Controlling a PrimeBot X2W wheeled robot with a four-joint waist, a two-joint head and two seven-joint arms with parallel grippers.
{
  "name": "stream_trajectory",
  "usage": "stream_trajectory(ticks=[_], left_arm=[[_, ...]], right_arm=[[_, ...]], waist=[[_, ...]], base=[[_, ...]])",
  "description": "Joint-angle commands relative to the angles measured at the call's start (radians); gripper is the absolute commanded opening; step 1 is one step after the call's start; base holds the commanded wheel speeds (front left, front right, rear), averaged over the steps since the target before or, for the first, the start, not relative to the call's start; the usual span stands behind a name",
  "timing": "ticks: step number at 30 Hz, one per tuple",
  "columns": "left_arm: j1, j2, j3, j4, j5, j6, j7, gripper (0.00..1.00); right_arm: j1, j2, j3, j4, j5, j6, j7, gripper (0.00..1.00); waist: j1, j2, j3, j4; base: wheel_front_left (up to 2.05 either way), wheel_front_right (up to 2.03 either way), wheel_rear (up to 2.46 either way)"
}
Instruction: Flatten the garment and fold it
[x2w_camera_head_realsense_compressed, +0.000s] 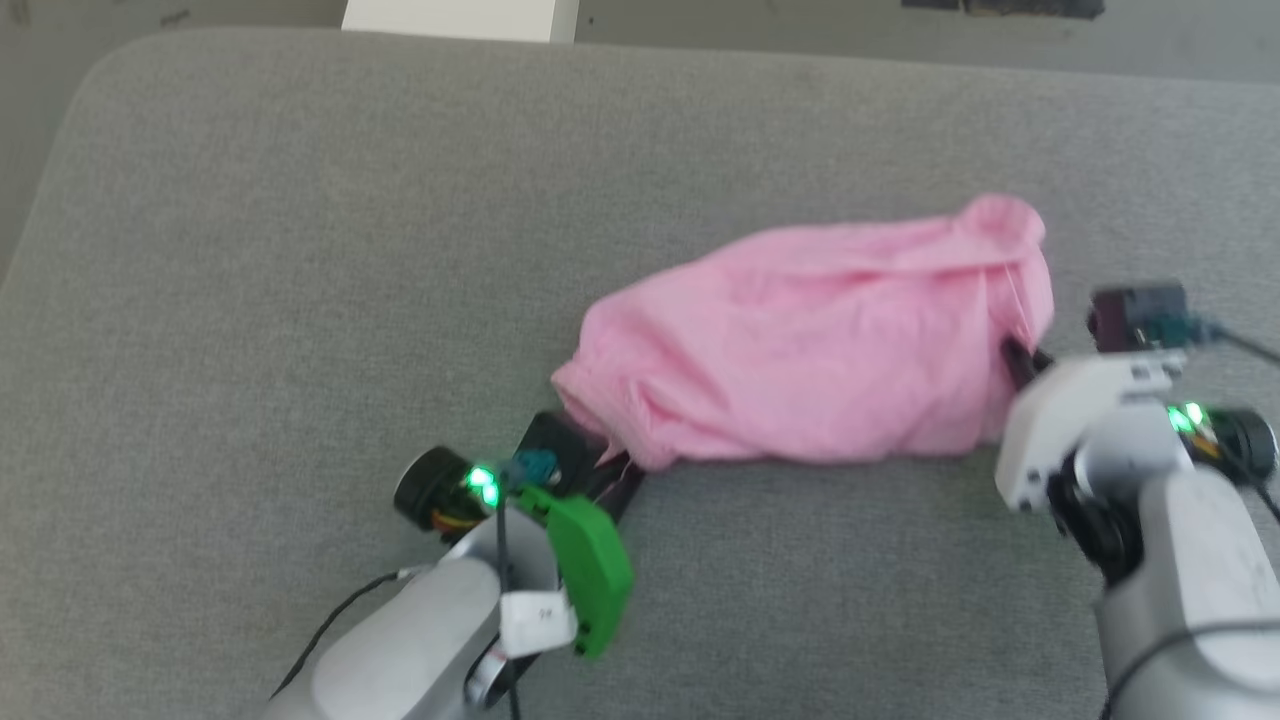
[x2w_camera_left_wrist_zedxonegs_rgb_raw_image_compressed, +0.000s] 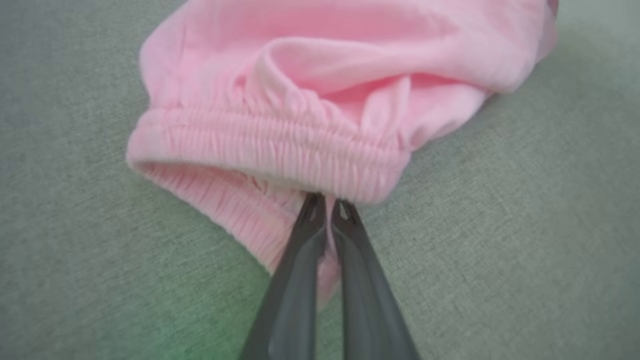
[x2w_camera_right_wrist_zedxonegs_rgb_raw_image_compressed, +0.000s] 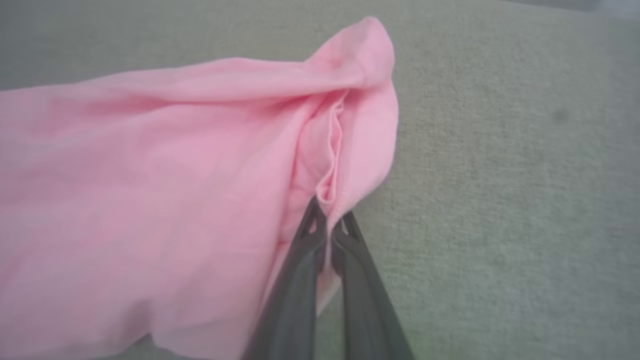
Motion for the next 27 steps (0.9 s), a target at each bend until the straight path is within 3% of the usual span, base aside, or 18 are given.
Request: stream_trajectory(ticks=[1,6,14,15,16,17,27], left_arm=[[0.024,0.025,-0.006,-0.025,0.011,-0.003,0.011,0.00],[0.083,0.102,-0.031,-0.129,0.001,-0.002,0.075,0.00],[0.136,0.173,-0.033,-0.214,-0.030,0.008,0.122,0.00],[0.140,0.175,-0.033,-0.218,-0.032,0.009,0.122,0.15],[0.145,0.176,-0.028,-0.222,-0.037,0.013,0.115,0.61],[0.151,0.175,-0.024,-0.224,-0.044,0.015,0.109,1.00],[0.254,0.157,0.034,-0.269,-0.120,0.049,-0.016,1.00]], right_arm=[[0.060,0.003,-0.007,-0.057,0.012,-0.002,0.014,0.00],[0.270,0.013,-0.035,-0.258,0.057,-0.002,0.073,0.00],[0.446,0.015,-0.027,-0.318,0.178,-0.002,0.086,0.00],[0.451,0.015,-0.025,-0.316,0.187,-0.002,0.081,0.18],[0.456,0.015,-0.021,-0.312,0.193,-0.002,0.076,1.00],[0.461,0.015,-0.019,-0.312,0.196,-0.002,0.073,1.00],[0.506,0.015,-0.060,-0.406,0.173,-0.002,0.007,1.00]], waist=[[-0.0001,0.0000,-0.029,-0.015],[-0.0001,0.0000,-0.059,-0.029],[-0.0001,0.0000,-0.076,-0.045],[-0.0001,0.0000,-0.078,-0.046],[-0.0001,0.0000,-0.082,-0.047],[-0.0001,0.0000,-0.086,-0.047],[-0.0001,0.0000,-0.141,-0.042]], base=[[0.00,0.00,0.00],[0.00,0.00,0.00],[0.00,0.00,0.00],[0.00,0.00,0.00],[0.00,0.00,0.00],[0.00,0.00,0.00],[0.00,0.00,0.00]])
